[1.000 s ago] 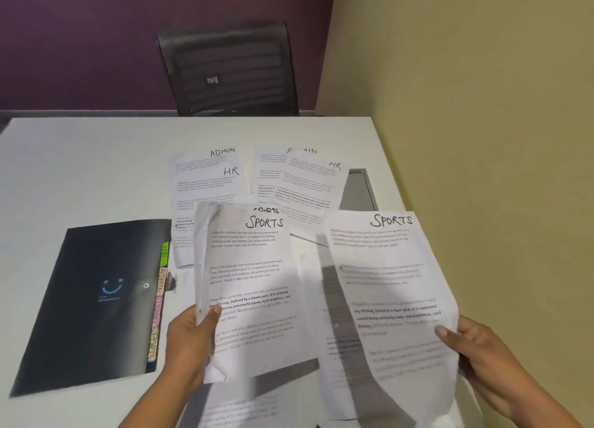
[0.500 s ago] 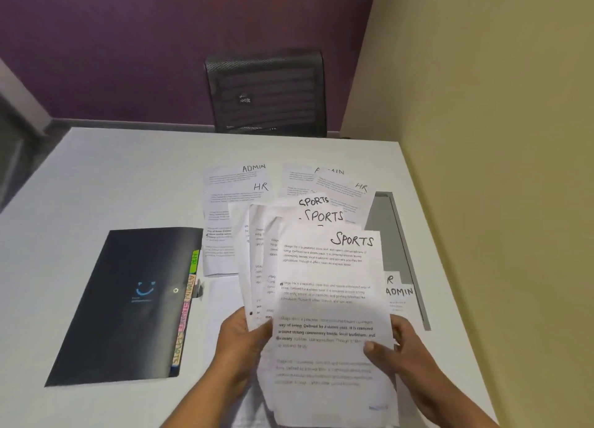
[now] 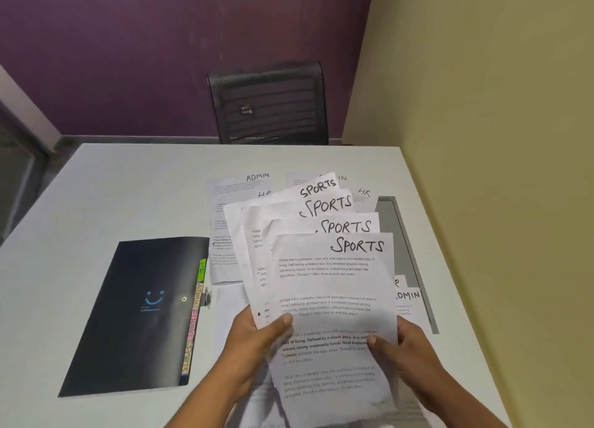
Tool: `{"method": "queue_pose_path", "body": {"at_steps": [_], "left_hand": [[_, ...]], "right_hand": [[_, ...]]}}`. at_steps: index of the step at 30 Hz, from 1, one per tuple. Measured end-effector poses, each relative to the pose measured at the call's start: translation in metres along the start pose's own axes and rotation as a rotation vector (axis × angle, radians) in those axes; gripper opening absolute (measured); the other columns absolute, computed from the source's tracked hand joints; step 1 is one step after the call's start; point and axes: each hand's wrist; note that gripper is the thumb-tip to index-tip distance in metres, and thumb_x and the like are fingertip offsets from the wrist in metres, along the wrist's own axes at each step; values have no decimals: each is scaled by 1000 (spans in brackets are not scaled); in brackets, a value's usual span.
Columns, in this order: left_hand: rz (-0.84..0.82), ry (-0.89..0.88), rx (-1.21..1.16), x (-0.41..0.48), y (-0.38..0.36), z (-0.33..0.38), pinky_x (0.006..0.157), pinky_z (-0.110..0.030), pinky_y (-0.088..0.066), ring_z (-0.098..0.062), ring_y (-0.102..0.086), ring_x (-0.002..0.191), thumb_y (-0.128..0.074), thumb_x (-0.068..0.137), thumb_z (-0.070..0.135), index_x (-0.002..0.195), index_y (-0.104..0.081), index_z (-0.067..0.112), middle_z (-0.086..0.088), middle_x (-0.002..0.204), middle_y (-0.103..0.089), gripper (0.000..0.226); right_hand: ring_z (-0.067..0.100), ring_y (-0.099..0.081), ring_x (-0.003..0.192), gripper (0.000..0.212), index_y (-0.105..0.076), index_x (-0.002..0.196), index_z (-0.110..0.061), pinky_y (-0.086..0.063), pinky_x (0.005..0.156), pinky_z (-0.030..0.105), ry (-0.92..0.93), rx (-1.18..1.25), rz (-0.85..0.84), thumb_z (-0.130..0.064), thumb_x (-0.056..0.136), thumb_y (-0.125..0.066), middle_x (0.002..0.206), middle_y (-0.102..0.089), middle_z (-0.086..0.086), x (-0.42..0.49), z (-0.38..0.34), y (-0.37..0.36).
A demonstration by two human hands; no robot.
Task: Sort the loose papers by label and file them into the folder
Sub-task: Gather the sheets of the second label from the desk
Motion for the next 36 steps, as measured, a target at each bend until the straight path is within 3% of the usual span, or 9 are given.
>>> {"method": "queue_pose_path", "body": {"at_steps": [4,11,14,16,19,25,29,32,36], "left_hand": [[-15,-98,217,3,-8,5,68,-23,-58,-22,-74,91,-69,83,-8,108,-70,6,-14,104,-75,29],[83,-299,409,8,-21,17,83,-32,-59,-12,-74,92,-80,77,3,97,-73,25,7,95,-78,30],[97,-397,408,5,-25,21,79,-35,-56,-20,-73,81,-81,76,5,87,-77,29,4,89,-77,27],[97,-434,418,3,-27,22,83,-32,-57,-12,-73,88,-81,76,3,88,-75,41,12,91,-77,41],[101,-416,438,6,-26,16,85,-30,-58,-7,-72,93,-83,74,5,90,-73,34,17,92,-77,34],[193,-425,443,-1,-29,10,73,-8,-53,9,-69,82,-87,68,4,90,-64,34,32,81,-71,44],[185,-457,502,-3,-26,1,75,-11,-53,9,-68,84,-87,70,10,100,-71,29,18,94,-74,39],[181,-410,436,-1,-26,-3,86,-25,-58,-4,-70,98,-86,70,10,110,-74,16,4,105,-75,43],[149,-446,473,1,-25,-2,81,-21,-56,-4,-71,94,-83,75,12,103,-76,18,6,98,-77,29]], "right_hand": [[26,-75,96,30,-72,110,-12,-61,82,43,104,13,14,-17,81,-80,102,-79,4,1,-11,-2],[3,-74,78,22,-72,92,-23,-55,62,15,231,40,159,-5,82,-77,87,-78,-14,10,-33,-5],[5,-74,83,24,-71,97,-25,-56,66,18,283,34,175,-6,83,-76,88,-78,-15,7,-39,-6],[2,-74,77,25,-69,92,-25,-56,62,15,307,69,193,-2,83,-76,80,-78,-16,4,-42,-7],[0,-69,65,30,-60,84,-24,-53,54,11,300,162,224,1,80,-76,67,-72,-14,1,-39,-8],[-1,-72,78,27,-67,97,-27,-57,62,15,317,53,168,-13,79,-81,85,-78,-15,0,-32,-6],[11,-75,90,57,-67,111,-19,-62,77,32,253,71,181,-40,63,-90,97,-78,0,1,-19,-5],[13,-76,84,18,-75,91,-20,-62,72,27,302,58,157,-14,75,-81,86,-79,-1,0,-23,-5],[21,-74,90,15,-78,85,-28,-61,77,32,341,7,154,-16,77,-81,91,-79,3,1,-28,-2]]}}
Point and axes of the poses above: each hand's wrist, its own x-axis towards the middle knuckle, its own y-axis out of the back of the hand, z = x × y
